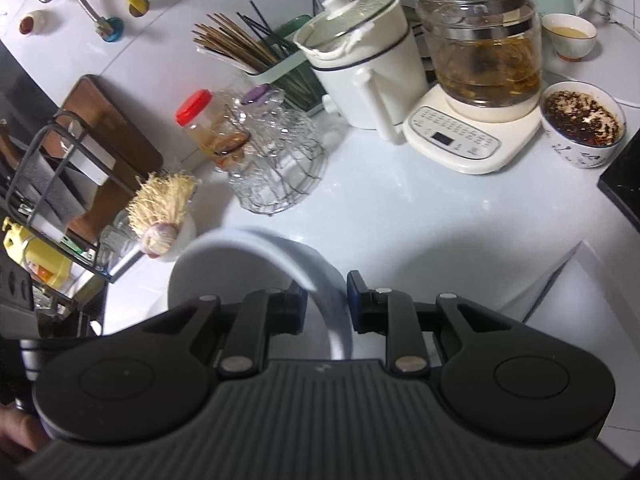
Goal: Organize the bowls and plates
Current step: 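Lift and carry the nested bowls over the white plate stack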
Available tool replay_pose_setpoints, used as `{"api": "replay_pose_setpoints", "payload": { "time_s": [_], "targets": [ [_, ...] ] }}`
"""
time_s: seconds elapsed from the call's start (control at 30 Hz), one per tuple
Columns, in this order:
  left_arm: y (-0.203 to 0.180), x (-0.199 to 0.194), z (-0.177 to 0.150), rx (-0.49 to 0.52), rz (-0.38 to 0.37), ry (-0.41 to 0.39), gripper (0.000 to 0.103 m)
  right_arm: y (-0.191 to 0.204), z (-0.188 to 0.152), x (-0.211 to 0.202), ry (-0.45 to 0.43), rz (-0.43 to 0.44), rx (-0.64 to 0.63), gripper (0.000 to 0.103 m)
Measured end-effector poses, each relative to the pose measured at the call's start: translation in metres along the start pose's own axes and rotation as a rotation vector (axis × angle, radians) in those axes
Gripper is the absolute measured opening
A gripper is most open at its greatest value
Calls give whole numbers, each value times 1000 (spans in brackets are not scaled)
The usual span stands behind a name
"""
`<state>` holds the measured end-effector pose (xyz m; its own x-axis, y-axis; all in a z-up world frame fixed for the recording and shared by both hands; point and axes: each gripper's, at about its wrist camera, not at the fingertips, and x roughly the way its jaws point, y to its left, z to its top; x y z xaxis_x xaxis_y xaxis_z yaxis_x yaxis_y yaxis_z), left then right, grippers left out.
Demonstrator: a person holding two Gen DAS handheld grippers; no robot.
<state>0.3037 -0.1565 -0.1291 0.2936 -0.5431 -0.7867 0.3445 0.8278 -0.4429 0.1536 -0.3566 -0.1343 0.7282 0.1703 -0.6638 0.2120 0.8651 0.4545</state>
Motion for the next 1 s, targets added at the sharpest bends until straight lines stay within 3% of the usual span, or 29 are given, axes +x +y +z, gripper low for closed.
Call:
{"api": "replay_pose_setpoints", "payload": {
  "time_s": [0.53, 0.83, 1.0],
  "targets": [
    [57, -59, 13, -9, 43, -99, 37, 72, 2, 19, -43, 77, -88, 24],
    [115, -100, 16, -78, 85, -185, 37, 130, -1, 47, -29, 151, -172, 24],
    [150, -112, 13, -123, 100, -185, 37, 161, -7, 66, -5, 169, -207, 24]
  ]
}}
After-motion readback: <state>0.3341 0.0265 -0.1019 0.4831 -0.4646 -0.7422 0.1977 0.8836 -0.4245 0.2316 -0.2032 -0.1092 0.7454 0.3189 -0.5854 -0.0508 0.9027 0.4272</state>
